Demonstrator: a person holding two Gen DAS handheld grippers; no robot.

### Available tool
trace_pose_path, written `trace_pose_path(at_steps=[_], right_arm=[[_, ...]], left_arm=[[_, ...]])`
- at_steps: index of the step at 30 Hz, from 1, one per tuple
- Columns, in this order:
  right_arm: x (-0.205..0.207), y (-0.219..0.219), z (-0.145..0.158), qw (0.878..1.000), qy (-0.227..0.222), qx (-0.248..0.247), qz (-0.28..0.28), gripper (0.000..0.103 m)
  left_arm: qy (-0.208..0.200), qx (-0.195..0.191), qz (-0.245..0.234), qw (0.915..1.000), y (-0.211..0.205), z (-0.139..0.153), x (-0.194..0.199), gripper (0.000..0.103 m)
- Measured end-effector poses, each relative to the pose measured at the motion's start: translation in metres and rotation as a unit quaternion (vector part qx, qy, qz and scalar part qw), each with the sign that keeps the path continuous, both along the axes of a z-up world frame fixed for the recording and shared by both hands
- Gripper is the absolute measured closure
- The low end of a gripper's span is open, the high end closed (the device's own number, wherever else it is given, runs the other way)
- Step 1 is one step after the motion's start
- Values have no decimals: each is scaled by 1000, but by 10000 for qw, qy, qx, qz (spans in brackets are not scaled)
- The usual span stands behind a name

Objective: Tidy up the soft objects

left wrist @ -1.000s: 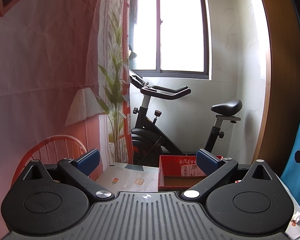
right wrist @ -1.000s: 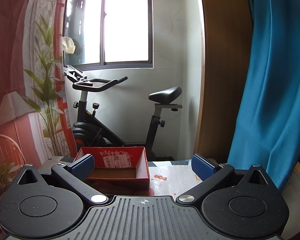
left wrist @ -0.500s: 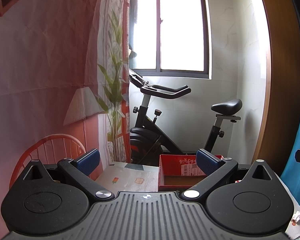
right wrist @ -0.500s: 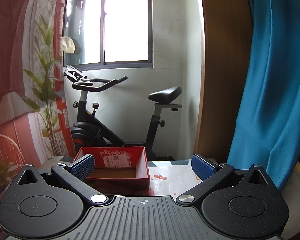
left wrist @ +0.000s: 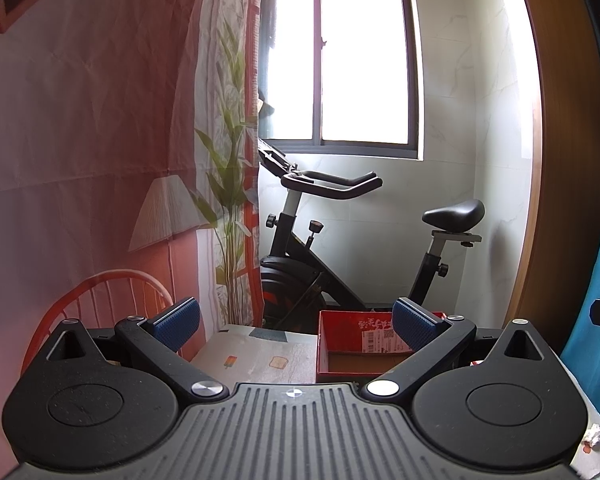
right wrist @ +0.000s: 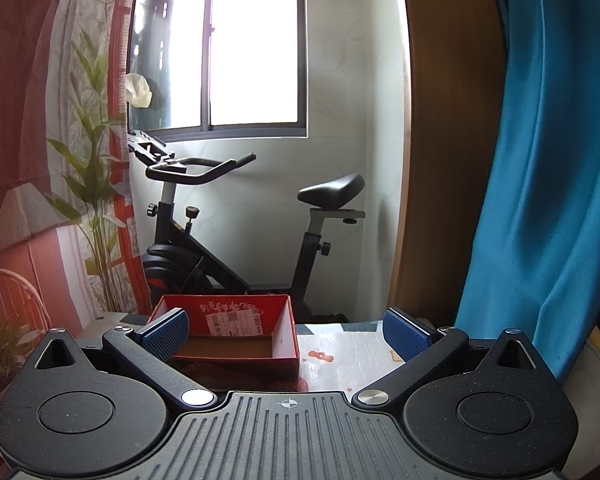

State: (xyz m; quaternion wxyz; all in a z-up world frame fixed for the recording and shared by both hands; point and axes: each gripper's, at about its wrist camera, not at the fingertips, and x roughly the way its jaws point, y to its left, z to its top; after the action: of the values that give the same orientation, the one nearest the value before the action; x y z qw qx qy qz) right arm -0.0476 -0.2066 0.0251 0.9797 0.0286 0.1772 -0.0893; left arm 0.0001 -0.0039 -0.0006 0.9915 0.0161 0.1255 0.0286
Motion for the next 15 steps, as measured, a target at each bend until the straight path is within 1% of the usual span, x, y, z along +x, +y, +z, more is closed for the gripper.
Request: trace_pose_path(at_steps=[4,9,15], right_arm=[[-1,-3,0,10000,-29,4,9,0],[-5,-5,2,9998,-86,130,103,0],[-3,-11,-7,9989,-203,299,290,0]], left_arm=[[8,13,13,10000,-1,0,0,0],[12,4,14,10000,-1,-2,1,0],[45,50,186,9998,-1,-11,8,0]])
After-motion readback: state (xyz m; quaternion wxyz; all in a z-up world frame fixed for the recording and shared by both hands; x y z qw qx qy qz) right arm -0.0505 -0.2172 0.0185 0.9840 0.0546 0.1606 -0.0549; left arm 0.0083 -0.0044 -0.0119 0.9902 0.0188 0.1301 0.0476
